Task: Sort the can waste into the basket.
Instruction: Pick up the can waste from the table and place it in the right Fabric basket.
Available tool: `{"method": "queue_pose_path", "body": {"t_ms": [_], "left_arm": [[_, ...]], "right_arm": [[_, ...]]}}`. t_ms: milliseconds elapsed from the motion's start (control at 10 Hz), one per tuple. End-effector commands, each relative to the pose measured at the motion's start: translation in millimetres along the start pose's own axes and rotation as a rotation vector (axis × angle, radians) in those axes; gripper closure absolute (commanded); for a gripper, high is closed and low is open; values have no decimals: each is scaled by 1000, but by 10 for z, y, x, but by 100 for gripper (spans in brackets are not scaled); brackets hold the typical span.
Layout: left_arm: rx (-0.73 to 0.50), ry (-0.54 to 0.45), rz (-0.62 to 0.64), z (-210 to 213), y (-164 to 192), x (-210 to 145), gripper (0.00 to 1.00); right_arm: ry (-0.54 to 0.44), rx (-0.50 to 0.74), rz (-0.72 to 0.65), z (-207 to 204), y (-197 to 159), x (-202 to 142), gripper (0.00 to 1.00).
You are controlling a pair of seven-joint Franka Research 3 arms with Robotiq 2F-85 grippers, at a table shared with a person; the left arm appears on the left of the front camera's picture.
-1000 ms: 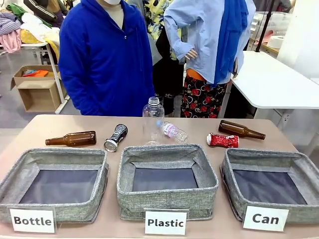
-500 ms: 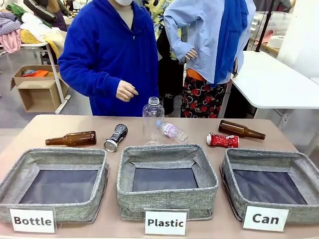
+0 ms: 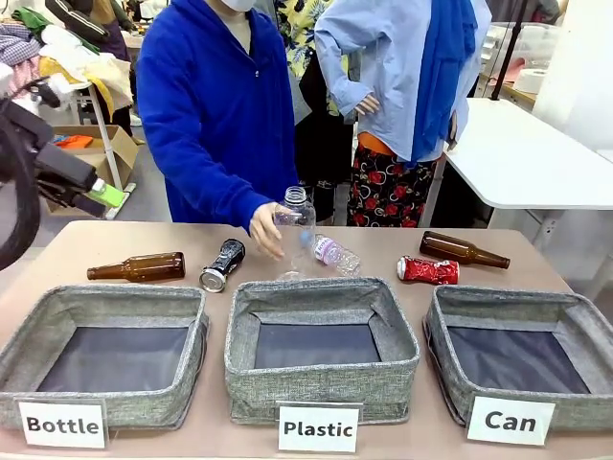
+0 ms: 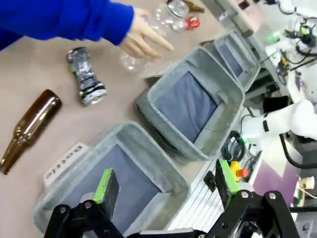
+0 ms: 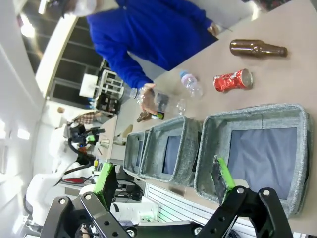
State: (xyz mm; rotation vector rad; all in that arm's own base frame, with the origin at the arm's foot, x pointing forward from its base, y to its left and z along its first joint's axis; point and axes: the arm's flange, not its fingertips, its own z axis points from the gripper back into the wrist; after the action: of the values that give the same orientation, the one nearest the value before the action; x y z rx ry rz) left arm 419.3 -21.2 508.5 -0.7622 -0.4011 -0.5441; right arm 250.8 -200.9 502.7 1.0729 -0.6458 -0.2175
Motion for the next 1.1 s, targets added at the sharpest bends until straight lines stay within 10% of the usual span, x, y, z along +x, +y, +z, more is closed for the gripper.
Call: {"method": "queue_pose_path", "body": {"t_ms": [0, 500, 1000], "left_arm": [[-39, -83, 75, 750, 234, -241, 0], [-178, -605, 190, 1952, 524, -2092, 0], [-152, -359, 116, 1466, 408, -1172, 0]], "right_arm": [[-11, 16, 29, 15, 6, 41, 0], [-11, 16, 29, 15, 6, 41, 0], [-11, 16, 29, 15, 6, 41, 0]]}}
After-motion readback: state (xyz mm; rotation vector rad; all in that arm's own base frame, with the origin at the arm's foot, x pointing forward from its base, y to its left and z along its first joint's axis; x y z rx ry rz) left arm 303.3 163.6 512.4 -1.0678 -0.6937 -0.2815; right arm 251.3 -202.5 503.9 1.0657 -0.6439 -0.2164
